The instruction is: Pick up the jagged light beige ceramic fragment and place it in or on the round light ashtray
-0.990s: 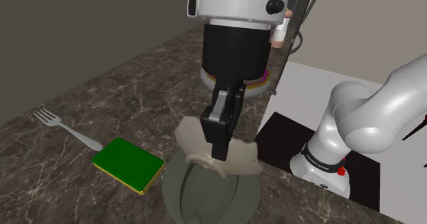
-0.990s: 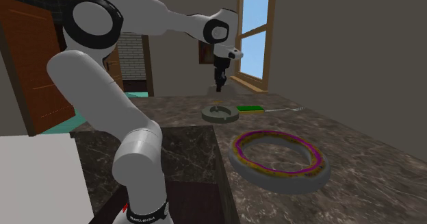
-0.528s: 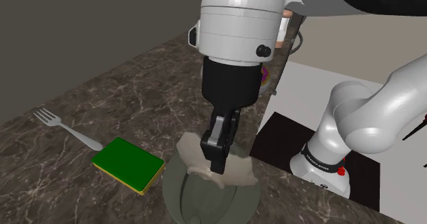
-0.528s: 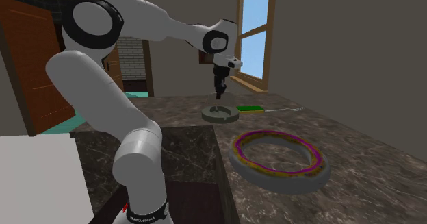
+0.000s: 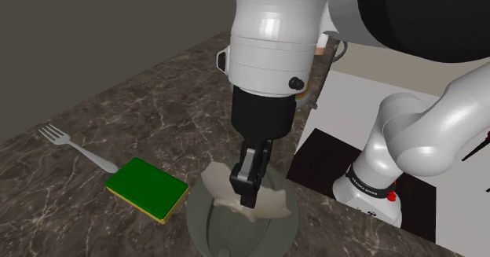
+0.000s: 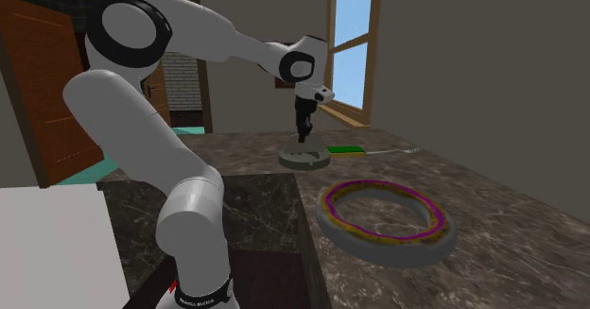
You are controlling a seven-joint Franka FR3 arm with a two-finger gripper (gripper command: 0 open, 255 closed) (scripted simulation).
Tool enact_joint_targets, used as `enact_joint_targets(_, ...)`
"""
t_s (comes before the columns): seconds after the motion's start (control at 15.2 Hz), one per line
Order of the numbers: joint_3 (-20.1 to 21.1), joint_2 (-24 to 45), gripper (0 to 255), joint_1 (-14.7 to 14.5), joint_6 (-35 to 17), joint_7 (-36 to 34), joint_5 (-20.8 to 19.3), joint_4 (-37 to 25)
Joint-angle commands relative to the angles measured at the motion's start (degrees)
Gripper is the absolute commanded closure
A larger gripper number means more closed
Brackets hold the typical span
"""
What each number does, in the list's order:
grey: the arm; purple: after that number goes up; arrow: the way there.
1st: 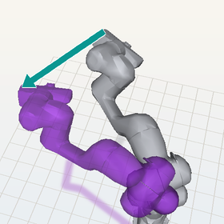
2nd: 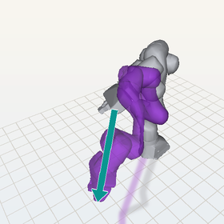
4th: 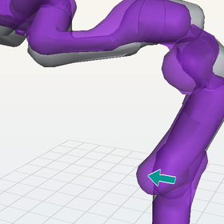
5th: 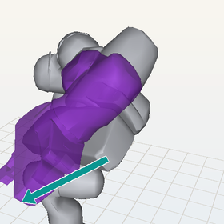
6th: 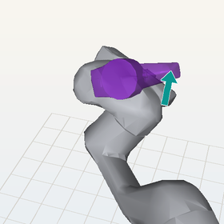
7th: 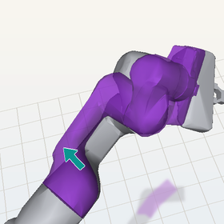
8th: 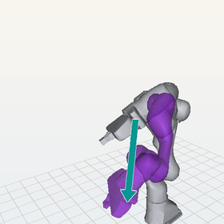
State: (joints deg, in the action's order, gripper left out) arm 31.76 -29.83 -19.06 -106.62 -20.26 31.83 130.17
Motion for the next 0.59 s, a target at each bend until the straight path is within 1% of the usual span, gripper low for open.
enact_joint_targets(0.0, 0.1, 0.1, 255, 0.1, -0.1, 0.0, 0.0, 0.2)
enact_joint_targets(0.13, 0.1, 0.1, 255, 0.1, -0.1, 0.0, 0.0, 0.2)
enact_joint_targets(0.2, 0.1, 0.2, 0, 0.1, -0.1, 0.0, -0.1, 0.1)
enact_joint_targets(0.53, 0.1, 0.1, 0, 0.1, -0.1, 0.0, 0.0, 0.2)
